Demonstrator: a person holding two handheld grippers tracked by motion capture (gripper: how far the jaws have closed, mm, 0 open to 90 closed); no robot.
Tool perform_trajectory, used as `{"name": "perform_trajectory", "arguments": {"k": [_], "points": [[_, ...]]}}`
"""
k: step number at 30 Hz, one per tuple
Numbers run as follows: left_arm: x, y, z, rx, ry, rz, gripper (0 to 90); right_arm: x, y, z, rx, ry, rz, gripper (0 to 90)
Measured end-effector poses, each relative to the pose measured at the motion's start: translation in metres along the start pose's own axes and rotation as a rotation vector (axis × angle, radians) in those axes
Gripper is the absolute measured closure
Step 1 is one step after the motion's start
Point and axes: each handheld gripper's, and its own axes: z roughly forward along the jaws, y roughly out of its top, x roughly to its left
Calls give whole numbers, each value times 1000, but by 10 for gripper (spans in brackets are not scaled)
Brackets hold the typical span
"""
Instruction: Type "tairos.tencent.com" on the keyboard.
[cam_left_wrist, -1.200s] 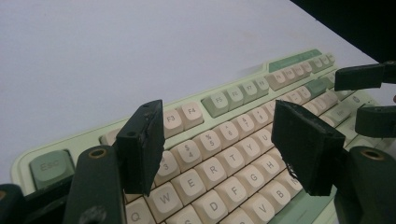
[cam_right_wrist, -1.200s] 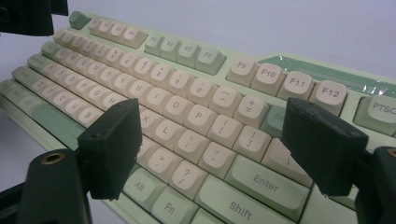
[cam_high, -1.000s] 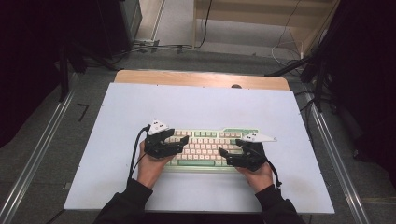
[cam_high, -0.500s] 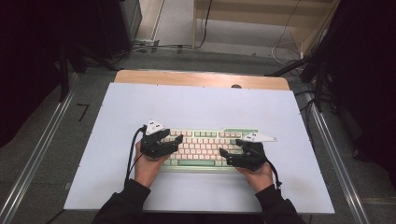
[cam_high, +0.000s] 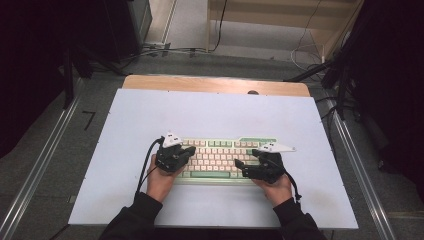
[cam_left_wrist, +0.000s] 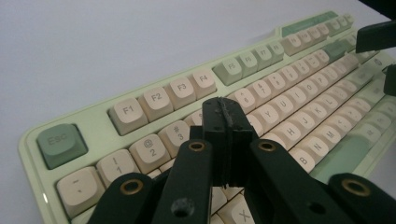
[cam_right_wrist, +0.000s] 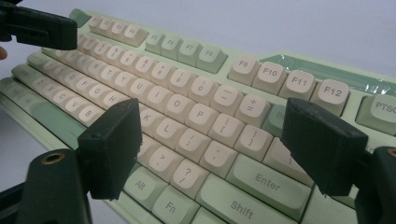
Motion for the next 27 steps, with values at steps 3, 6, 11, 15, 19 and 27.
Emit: {"name": "perform_trajectory", "arguments": {"k": [3,6,11,15,19,27], "points": [[-1,-1,3,16,5,5,900,0,0,0,1,0,-1,188],[-1,-3,6,24,12,7,900,0,0,0,0,0,1,188],[0,-4,7,33,23,8,900,0,0,0,-1,-1,-1,188],[0,-4,9,48,20,6,900,0,0,0,1,-1,-2,188],[1,-5,10,55,15,0,900,0,0,0,1,-2,-2,188],[2,2,-14,-84,7,-61,448,-1,0,-1,-6,-3,3,194]]}}
